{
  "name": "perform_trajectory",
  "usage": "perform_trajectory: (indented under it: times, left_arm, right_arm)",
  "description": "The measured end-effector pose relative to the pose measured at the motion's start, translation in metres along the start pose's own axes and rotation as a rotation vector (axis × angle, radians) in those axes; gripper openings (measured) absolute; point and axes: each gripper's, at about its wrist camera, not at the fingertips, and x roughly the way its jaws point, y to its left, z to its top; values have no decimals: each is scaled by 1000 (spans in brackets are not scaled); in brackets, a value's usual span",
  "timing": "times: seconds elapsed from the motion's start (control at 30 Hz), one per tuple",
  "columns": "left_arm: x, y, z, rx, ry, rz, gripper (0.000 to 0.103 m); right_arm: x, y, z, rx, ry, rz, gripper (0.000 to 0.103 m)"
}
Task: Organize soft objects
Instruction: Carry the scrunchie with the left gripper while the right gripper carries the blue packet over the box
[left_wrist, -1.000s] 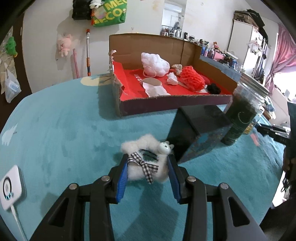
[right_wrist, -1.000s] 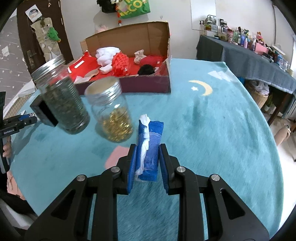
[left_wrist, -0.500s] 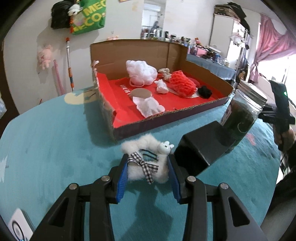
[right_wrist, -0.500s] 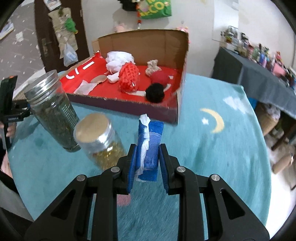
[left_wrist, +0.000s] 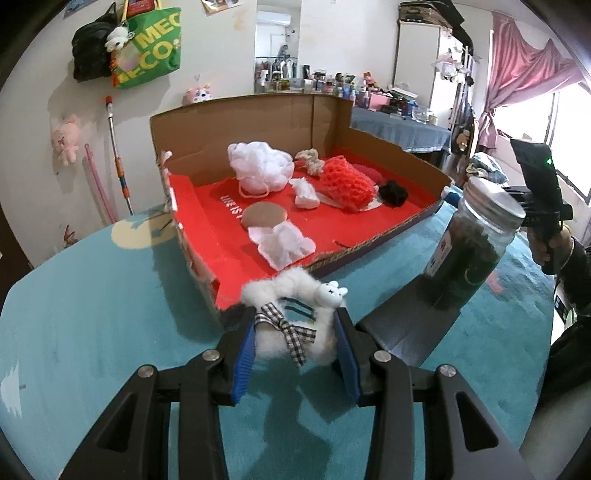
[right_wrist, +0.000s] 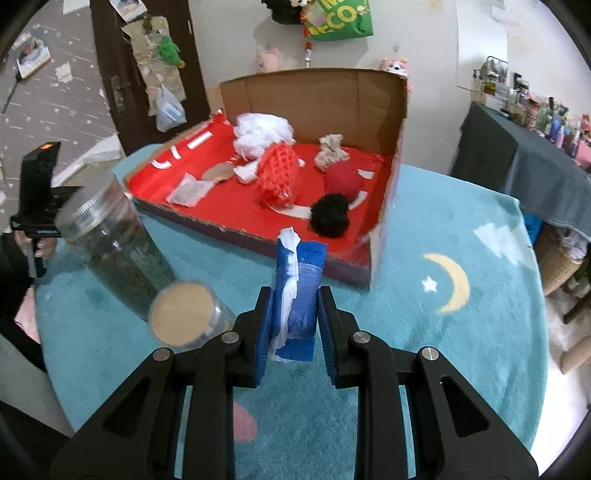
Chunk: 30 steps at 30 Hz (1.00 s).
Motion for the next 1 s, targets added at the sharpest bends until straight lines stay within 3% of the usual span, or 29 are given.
perform_trajectory:
  times: [0.27, 0.5, 0.7, 1.0]
  left_arm:
    - [4, -9, 27, 20, -18, -63, 42]
    - [24, -23, 57, 54, -4, -117, 42]
    - [53, -30, 81, 31, 57, -173, 42]
    - [97, -39, 96, 36, 171, -167, 43]
  right_arm:
    - [0, 10, 20, -41, -3, 73, 23]
    - [17, 24, 47, -138, 31, 81, 23]
    - [40, 37, 68, -243, 90, 116, 23]
    - [82, 47, 82, -357, 240, 146, 23]
